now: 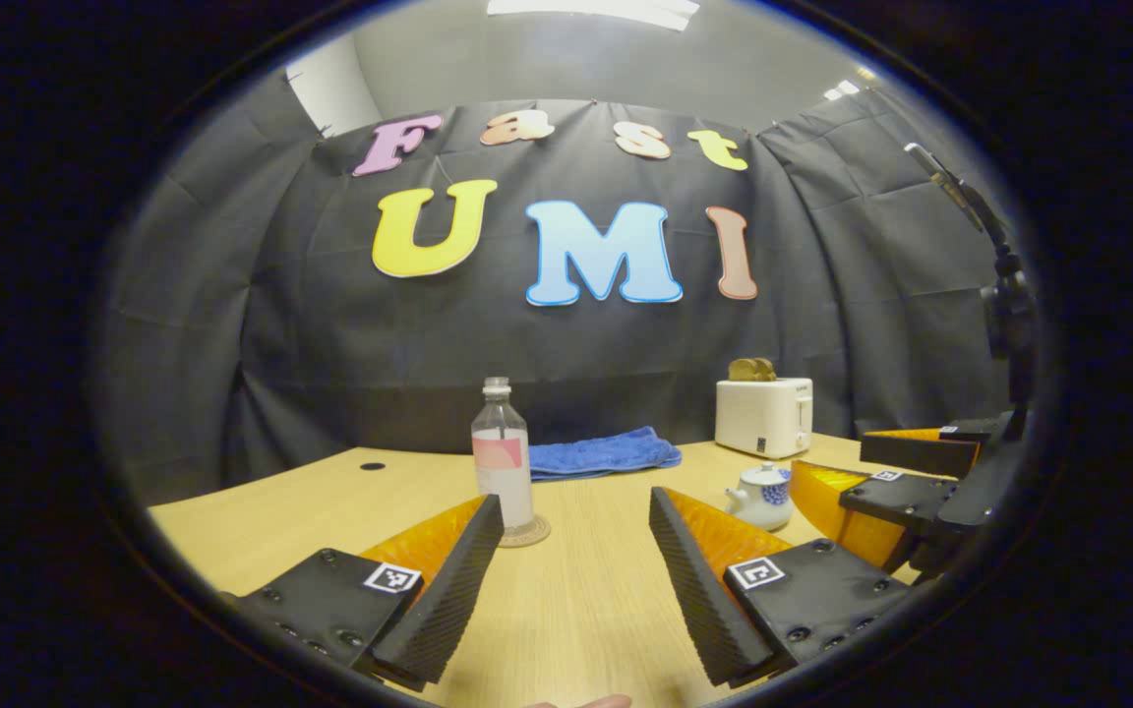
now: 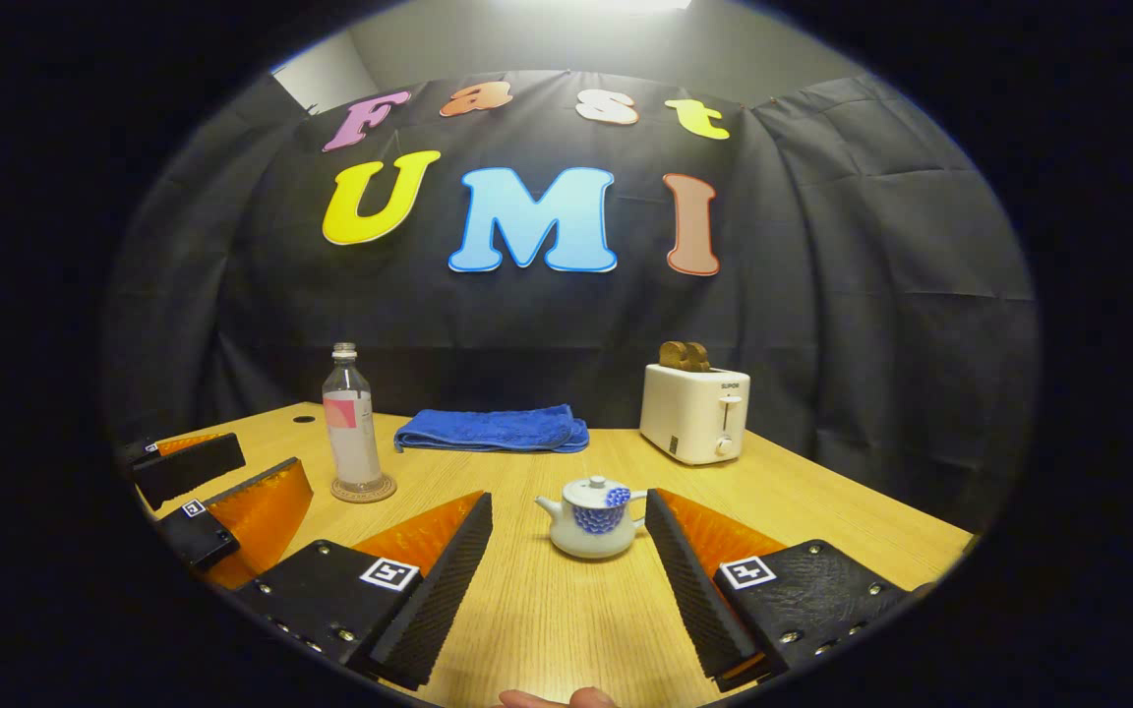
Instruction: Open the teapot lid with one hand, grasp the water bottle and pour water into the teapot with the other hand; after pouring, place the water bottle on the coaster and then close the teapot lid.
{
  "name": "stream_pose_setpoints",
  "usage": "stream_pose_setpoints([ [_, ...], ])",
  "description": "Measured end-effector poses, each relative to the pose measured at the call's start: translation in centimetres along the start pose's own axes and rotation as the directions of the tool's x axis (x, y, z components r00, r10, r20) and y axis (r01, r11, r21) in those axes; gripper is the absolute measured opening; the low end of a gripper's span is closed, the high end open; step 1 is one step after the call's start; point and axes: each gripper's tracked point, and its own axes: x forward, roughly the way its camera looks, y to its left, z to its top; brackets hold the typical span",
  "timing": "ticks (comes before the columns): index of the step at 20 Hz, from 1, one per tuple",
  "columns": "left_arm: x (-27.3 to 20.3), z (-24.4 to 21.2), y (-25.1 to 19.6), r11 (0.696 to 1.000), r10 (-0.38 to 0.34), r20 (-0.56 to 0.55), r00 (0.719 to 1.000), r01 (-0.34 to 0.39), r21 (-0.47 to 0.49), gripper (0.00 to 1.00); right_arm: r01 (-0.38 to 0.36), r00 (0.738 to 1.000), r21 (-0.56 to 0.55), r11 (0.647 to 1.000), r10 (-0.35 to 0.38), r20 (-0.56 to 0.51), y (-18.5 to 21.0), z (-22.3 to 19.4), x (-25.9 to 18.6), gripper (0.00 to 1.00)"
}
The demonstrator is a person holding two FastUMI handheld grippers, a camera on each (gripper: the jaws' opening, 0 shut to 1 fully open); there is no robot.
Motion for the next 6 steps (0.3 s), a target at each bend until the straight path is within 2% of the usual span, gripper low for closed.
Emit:
stream_pose_setpoints([
  [2, -0.3, -0.7, -0.2, 1.0, 0.018, -0.013, 1.0, -0.018, 0.013, 1.0, 0.002, 1.0, 0.04, 0.999, -0.002, 0.021, 0.3, 0.0, -1.2, 0.96],
  [6, -0.8, -2.6, 0.2, 0.998, 0.062, -0.056, 0.997, -0.063, -0.016, 1.0, -0.007, 1.0, 0.015, 1.0, 0.007, 0.016, 1.2, -2.0, -2.3, 0.96],
])
